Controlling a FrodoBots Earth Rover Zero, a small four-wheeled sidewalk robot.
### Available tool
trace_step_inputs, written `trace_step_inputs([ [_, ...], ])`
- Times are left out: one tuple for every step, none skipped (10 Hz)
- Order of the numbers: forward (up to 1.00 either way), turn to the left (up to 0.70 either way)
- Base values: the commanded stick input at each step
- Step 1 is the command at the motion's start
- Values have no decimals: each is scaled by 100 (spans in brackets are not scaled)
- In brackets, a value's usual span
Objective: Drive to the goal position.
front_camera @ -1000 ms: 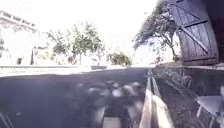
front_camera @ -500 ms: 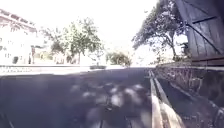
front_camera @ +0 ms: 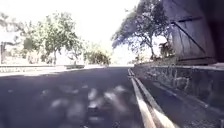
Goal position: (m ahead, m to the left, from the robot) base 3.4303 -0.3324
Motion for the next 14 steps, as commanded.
trace_step_inputs([
  [70, 0],
  [70, 0],
  [70, 4],
  [70, 15],
  [70, 25],
  [70, 17],
  [70, 5],
  [70, 0],
  [70, 0],
  [70, 0],
  [70, 0],
  [70, 0],
  [70, 0],
  [70, 0],
])
